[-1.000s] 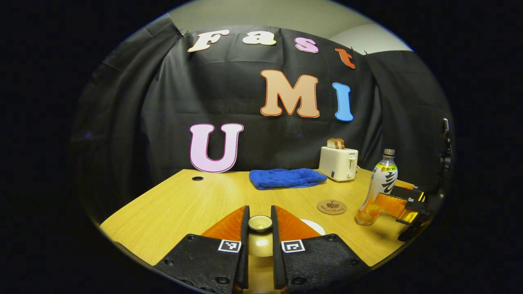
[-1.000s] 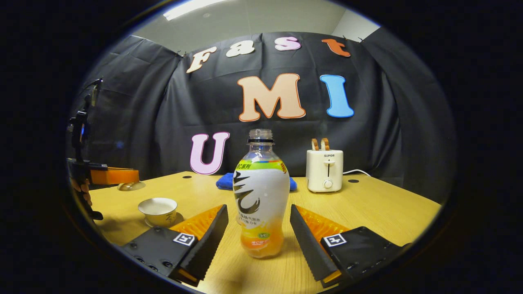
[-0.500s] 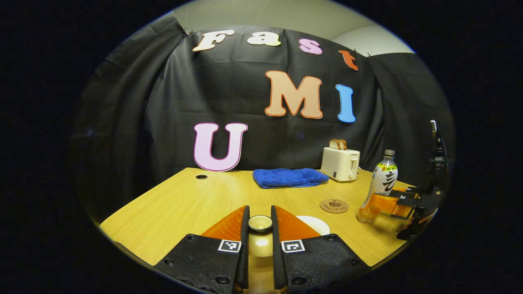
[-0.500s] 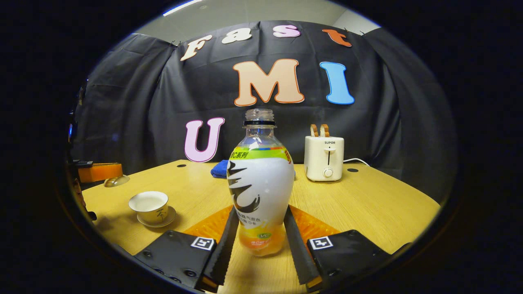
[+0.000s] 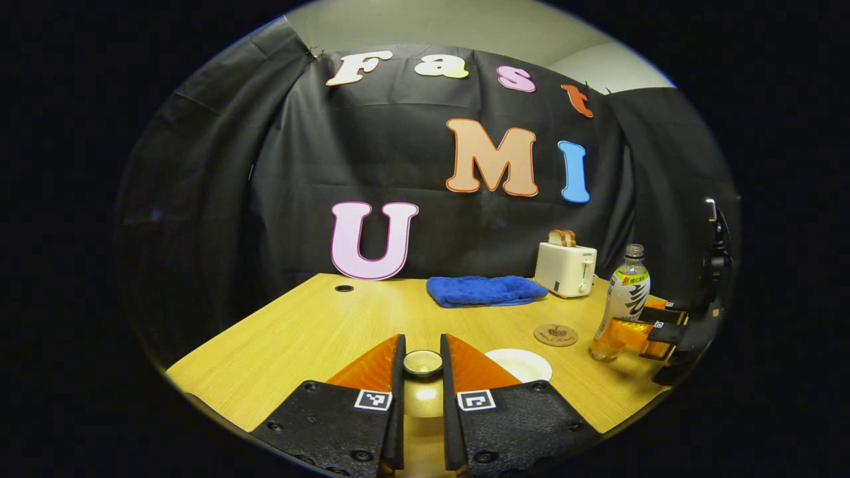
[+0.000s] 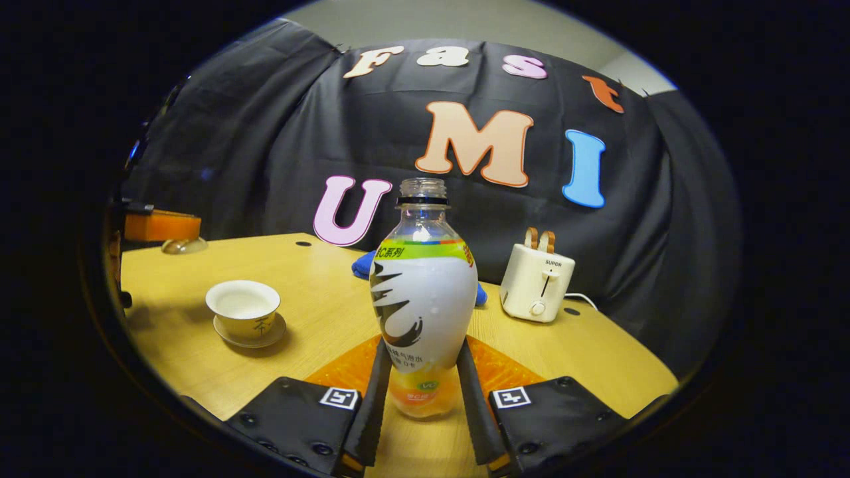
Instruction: Open the teacup lid with one hand, grasp the water bottle and pour water into the teacup with the other hand; after pouring, place the water bottle on the coaster and then close the teacup lid.
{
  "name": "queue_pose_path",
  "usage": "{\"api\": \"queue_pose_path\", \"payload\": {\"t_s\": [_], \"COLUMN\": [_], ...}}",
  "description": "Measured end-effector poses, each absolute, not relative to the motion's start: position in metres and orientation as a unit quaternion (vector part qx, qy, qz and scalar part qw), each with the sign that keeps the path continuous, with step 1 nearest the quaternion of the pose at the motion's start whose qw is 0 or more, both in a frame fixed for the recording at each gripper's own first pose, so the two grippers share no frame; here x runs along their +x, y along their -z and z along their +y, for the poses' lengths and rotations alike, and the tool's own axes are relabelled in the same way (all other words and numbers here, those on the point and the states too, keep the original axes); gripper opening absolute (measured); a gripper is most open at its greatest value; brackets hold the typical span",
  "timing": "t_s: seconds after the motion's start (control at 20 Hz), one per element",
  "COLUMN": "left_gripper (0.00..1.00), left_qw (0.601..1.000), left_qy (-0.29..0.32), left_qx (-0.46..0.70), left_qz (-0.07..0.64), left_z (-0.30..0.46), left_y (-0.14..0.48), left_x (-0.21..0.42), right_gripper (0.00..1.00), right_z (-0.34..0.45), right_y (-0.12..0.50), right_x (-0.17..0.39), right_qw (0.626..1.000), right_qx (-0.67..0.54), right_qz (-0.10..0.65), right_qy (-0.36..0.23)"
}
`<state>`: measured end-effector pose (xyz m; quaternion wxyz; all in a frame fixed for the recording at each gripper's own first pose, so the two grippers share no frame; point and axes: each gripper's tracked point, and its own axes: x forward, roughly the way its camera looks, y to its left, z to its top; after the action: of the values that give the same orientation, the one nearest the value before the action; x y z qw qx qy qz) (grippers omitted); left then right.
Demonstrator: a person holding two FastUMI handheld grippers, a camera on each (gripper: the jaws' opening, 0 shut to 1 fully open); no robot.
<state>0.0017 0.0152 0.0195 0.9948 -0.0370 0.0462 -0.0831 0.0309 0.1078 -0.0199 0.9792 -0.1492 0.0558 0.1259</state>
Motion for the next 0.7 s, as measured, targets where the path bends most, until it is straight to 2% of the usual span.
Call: {"api": "queue_pose_path", "payload": {"t_s": [0.4,0.7], "left_gripper": [0.21,0.21], "left_qw": [0.996,0.996], "left_qy": [0.07,0.071], "left_qx": [-0.034,-0.033], "left_qz": [0.049,0.046], "left_z": [0.036,0.045], "left_y": [-0.014,-0.011], "left_x": [-0.001,0.0], "right_gripper": [0.58,0.58], "right_z": [0.13,0.149], "right_y": [0.017,0.02], "right_x": [0.031,0.03], "right_qw": [0.93,0.862], "right_qx": [-0.347,-0.49], "right_qz": [0.02,-0.007], "right_qy": [-0.121,-0.129]}}
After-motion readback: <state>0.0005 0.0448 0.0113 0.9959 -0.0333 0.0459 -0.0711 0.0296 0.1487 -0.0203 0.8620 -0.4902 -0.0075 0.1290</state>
